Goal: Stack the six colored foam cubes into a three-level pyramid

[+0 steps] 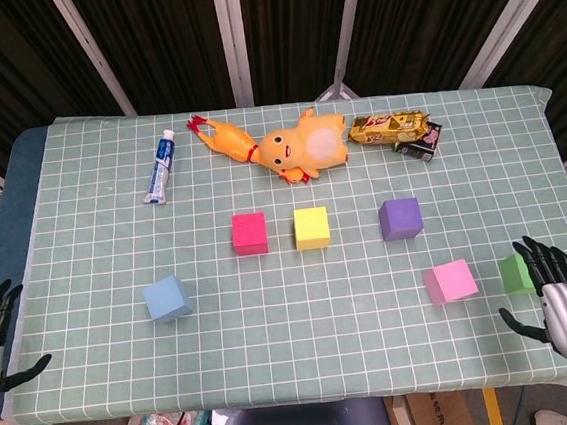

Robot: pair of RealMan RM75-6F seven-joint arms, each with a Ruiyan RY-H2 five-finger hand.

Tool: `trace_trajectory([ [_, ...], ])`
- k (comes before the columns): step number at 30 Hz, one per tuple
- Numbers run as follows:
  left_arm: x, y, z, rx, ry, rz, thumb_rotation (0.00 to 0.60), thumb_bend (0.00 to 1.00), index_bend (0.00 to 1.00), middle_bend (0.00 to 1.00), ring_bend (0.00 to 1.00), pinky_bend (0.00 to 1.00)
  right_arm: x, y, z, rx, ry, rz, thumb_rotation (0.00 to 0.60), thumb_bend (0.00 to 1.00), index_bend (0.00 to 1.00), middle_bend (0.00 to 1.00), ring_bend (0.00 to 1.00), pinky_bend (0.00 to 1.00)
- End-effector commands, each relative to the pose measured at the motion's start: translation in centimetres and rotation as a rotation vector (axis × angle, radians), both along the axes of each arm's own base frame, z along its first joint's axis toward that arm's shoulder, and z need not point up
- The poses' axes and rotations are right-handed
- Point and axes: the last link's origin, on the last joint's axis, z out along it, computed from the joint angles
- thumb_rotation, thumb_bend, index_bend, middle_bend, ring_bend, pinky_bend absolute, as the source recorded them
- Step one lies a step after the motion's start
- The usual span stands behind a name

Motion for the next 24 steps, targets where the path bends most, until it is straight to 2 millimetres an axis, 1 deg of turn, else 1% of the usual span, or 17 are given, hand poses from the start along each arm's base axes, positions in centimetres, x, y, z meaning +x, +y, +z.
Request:
trace_trajectory([
  [1, -0.1, 0.0, 0.1, 0.001, 0.001, 0.004, 0.6, 0.05, 0.0, 0.0, 0.0, 0.02, 0.0, 0.0, -0.2, 0.007, 0.001, 0.004, 0.6, 0.27, 0.0, 0.0, 0.0, 0.0],
  [14, -0.3, 0.8, -0.2, -0.011, -0.003, 0.052, 0.6, 0.05, 0.0, 0.0, 0.0, 0.02, 0.0, -0.4, -1.0, 0.04, -0.016, -0.007, 0.6, 0.27, 0.0, 0.0, 0.0, 0.0],
  [19, 0.0, 0.8, -0.1, -0.004, -0.004, 0.047, 0.6, 0.05, 0.0, 0.0, 0.0, 0.02, 0.1, -0.3, -0.9, 0.036, -0.001, 0.015, 0.6, 0.27, 0.0, 0.0, 0.0, 0.0],
  [24, 0.5, 1.2, -0.2, 0.005, 0.0, 0.04, 0.6, 0.05, 0.0, 0.0, 0.0, 0.02, 0.1, -0.6, -0.9, 0.028, 0.012, 0.03, 0.6, 0.27, 0.0, 0.0, 0.0, 0.0],
])
